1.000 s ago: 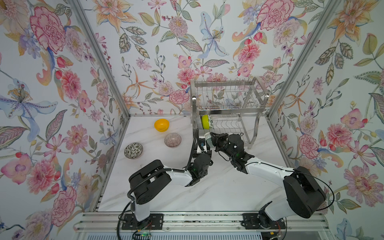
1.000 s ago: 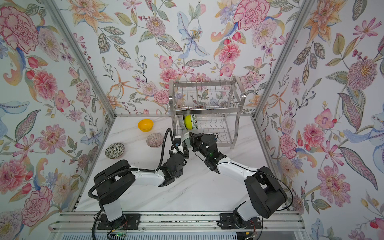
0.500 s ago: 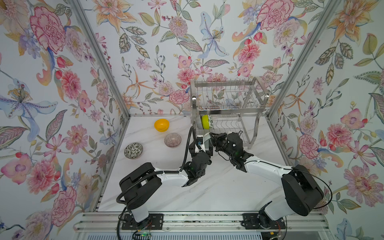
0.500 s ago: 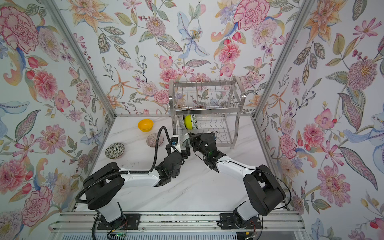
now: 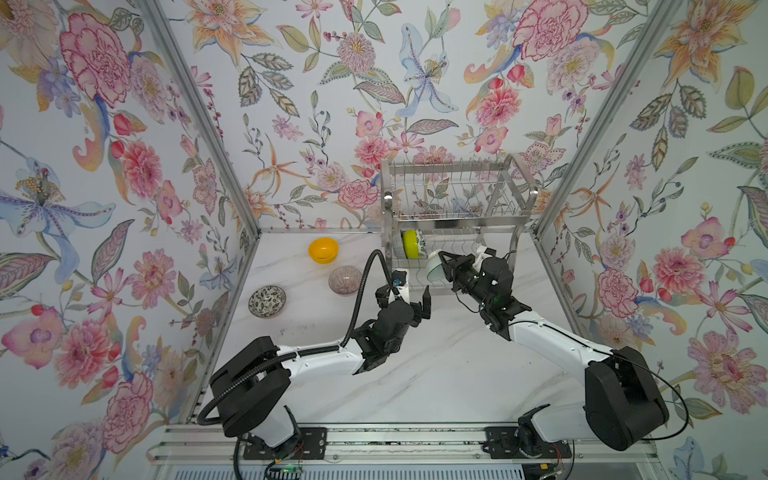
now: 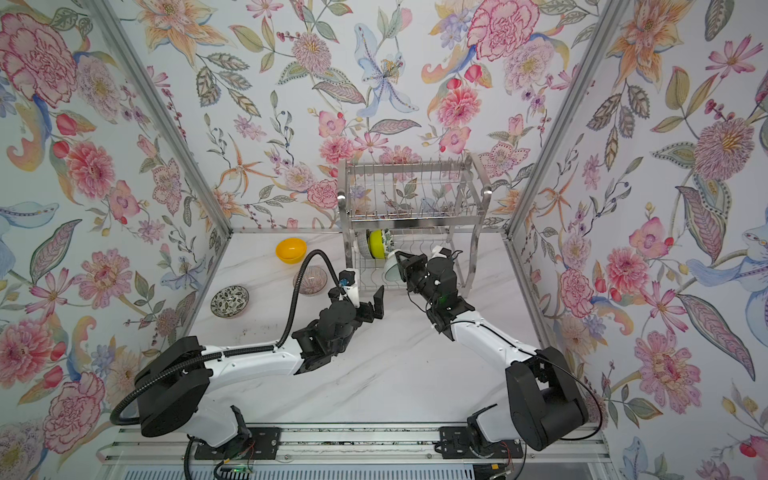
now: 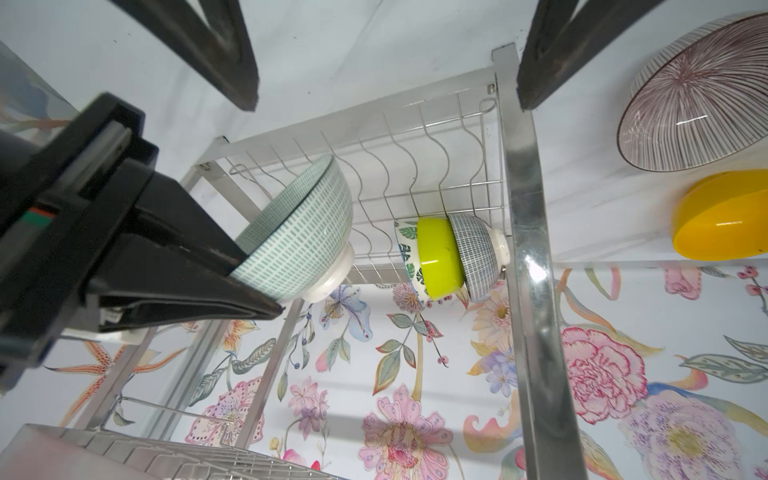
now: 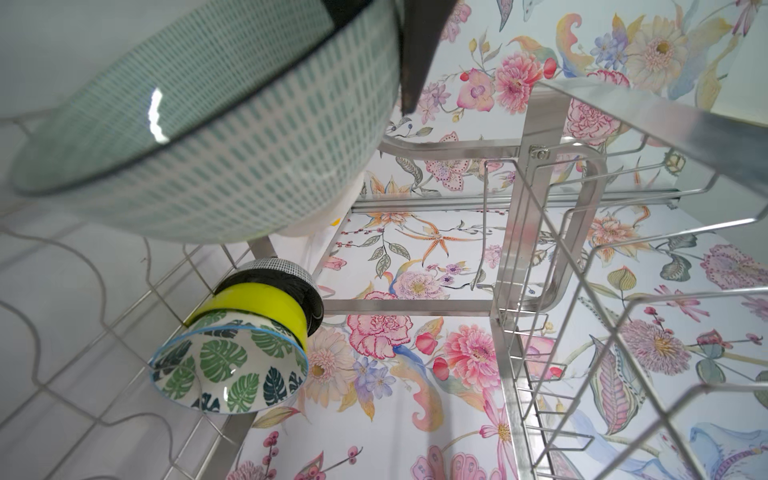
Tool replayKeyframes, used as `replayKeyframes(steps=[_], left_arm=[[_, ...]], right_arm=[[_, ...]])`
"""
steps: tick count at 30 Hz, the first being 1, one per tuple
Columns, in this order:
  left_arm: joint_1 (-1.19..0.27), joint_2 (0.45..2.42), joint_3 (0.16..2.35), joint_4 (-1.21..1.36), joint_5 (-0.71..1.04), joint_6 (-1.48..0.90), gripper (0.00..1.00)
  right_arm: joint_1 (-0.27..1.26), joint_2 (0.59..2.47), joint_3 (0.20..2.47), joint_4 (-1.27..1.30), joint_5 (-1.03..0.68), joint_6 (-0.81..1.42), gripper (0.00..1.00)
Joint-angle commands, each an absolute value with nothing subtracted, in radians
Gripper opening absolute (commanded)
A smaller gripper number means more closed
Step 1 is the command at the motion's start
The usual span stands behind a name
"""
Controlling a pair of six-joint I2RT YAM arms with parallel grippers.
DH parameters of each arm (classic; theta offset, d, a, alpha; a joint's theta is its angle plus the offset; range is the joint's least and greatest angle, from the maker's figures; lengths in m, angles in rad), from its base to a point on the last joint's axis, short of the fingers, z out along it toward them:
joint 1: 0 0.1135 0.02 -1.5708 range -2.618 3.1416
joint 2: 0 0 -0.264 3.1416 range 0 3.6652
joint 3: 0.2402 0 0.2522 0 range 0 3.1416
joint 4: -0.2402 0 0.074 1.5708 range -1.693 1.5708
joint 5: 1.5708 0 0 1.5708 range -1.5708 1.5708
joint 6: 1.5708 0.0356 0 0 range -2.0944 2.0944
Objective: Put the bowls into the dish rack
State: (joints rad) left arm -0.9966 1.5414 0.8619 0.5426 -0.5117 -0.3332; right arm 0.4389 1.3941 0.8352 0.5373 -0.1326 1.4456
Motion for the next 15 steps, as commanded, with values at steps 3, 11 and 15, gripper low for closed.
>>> replayKeyframes(steps=[3,11,15], left_arm=[[-0.946,1.493,0.911,0.415,-0.311,-0.414,0.99],[-0.894,1.524,0.986,0.357,-0.196,-0.451,0.99],[-0.879,1.555,1.023,0.365,-0.172,-0.487,0.99]], right_arm=[[0.394,1.34,0.837,0.541,-0.266,1.203,0.0],[0.333,1.333,0.837,0.559,-0.448,0.965,0.0],[0.295,1.362,0.829,0.607,-0.523,0.897,0.0]])
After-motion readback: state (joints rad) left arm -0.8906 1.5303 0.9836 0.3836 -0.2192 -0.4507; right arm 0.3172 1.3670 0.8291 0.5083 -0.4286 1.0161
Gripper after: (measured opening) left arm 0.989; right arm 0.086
